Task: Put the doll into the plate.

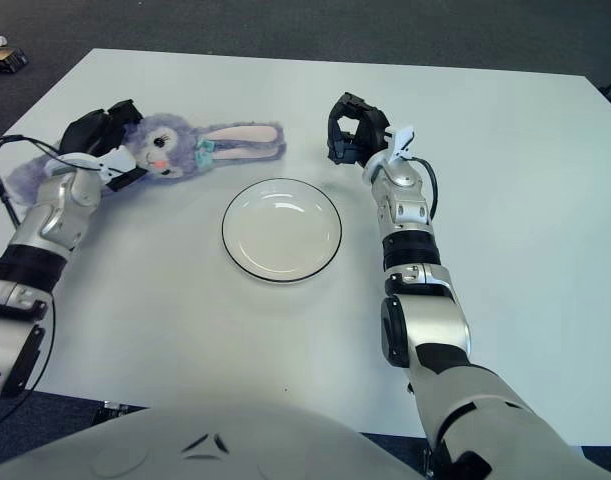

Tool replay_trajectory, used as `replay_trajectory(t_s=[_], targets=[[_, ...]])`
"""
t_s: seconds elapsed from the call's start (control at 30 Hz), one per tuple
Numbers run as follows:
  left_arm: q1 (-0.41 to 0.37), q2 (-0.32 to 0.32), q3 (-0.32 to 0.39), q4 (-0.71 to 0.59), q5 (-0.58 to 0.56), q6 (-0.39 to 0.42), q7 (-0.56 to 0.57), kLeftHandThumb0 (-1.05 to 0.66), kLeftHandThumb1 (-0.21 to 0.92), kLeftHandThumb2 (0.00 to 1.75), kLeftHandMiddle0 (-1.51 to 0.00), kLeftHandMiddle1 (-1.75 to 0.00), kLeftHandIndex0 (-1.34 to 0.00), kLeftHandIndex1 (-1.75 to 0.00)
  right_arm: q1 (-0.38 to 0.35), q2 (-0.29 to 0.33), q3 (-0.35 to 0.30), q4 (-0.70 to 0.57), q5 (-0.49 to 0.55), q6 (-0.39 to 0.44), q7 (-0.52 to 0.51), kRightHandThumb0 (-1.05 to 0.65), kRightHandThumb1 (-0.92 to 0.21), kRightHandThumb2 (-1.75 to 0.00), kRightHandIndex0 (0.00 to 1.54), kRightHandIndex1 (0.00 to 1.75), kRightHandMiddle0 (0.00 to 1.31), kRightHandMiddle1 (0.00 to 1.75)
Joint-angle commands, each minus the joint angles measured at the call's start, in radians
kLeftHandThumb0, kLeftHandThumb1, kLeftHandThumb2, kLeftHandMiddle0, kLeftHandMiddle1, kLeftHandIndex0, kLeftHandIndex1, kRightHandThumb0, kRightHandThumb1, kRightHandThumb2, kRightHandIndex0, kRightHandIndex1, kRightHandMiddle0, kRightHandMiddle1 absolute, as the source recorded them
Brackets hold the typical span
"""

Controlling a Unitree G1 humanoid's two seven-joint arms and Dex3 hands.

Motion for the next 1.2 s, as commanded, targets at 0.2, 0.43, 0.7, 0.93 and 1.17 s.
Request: replay_trajectory(t_s=[0.2, 0.43, 0.7, 0.93, 1.17], targets=[[-0.081, -0.112, -0.037, 0.205, -0.067, -0.060, -0.047, 0.00, -0.04, 1.68, -0.90, -1.62, -0.67, -1.75, 0.017, 0.004, -0.013, -0.041, 0.003, -0.062, -0.018, -0.48, -0.33, -1.30, 1.28, 1.75, 0.61, 1.75], [-0.142, -0.162, -0.054, 0.274, -0.068, -0.055, -0.042, 0.00, -0.02, 1.66, -0.89, -1.61, -0.66, -1.75, 0.027, 0.002, -0.007, -0.081, -0.021, -0.115, -0.055, -0.48, -0.31, -1.32, 1.28, 1.75, 0.62, 1.75], [-0.211, -0.214, -0.048, 0.383, -0.097, -0.071, -0.040, 0.00, 0.00, 1.63, -0.88, -1.60, -0.64, -1.75, 0.025, -0.015, 0.021, -0.063, -0.098, -0.250, -0.091, -0.48, -0.31, -1.32, 1.28, 1.75, 0.62, 1.75], [-0.291, -0.264, -0.053, 0.489, -0.102, -0.076, -0.021, 0.00, 0.02, 1.61, -0.86, -1.62, -0.62, -1.75, 0.014, -0.034, 0.054, -0.032, -0.189, -0.370, -0.137, -0.48, -0.32, -1.32, 1.28, 1.75, 0.62, 1.75], [-0.345, -0.293, -0.076, 0.540, -0.094, -0.074, -0.043, 0.00, 0.04, 1.59, -0.86, -1.61, -0.61, -1.75, 0.011, -0.055, 0.101, -0.032, -0.312, -0.462, -0.217, -0.48, -0.31, -1.32, 1.29, 1.75, 0.62, 1.75]])
